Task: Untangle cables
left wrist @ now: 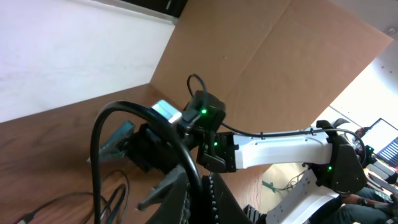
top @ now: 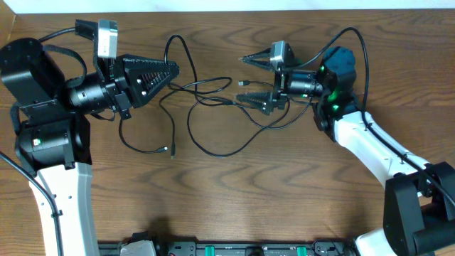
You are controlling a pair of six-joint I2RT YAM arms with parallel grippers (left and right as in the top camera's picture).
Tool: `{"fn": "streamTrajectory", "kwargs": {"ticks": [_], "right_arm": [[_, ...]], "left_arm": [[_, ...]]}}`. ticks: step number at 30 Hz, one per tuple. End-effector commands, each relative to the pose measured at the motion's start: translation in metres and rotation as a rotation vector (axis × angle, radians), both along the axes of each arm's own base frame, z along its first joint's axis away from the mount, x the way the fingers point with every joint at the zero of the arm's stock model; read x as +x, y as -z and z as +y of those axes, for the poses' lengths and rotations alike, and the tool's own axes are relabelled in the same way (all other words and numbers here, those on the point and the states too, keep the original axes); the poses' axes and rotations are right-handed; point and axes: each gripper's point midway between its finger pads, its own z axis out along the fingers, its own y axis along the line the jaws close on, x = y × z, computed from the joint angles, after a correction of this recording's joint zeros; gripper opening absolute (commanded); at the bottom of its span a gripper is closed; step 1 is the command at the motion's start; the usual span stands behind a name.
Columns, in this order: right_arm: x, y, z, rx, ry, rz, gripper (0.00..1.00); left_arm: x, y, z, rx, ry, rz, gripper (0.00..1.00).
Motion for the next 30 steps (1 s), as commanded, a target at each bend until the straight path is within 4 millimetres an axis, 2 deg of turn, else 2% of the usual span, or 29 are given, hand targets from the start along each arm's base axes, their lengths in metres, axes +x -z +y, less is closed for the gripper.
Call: {"fn": "streamTrajectory", "kwargs": {"ticks": [1,8,12,18,25,28,30], "right_arm": [[-0.017,-0.006,0.012,0.012,-0.078,-0.051,0.94],[-0.034,-0.021,0.028,0.049,-0.128,-0.152,0.93],[-0.043,-0.032,0.034,0.079,-0.148,-0.229,0.77],[-0.047,-0.039,0.037,0.098,-0.153,-0.274,0.60],[-0.048,-0.038,0.038,0.097,-0.158,-0.269,0.49],[-0.048,-0.036,0.038,0.091,-0.158,-0.255,0.39],[-0.047,-0.036,0.038,0.091,-0.158,-0.252,0.26]], "left_arm": [[-0.005,-0.003,-0.001,-0.004,0.015,-0.006,0.08],[-0.005,-0.002,-0.001,-0.005,0.015,0.001,0.08],[-0.004,0.000,-0.001,-0.006,0.017,0.006,0.08],[-0.007,0.003,-0.014,-0.004,0.051,0.014,0.08],[-0.006,0.005,-0.027,0.009,0.057,0.013,0.08],[-0.008,0.006,-0.031,0.010,0.071,0.013,0.08],[-0.006,0.006,-0.032,0.013,0.062,0.015,0.08]]}}
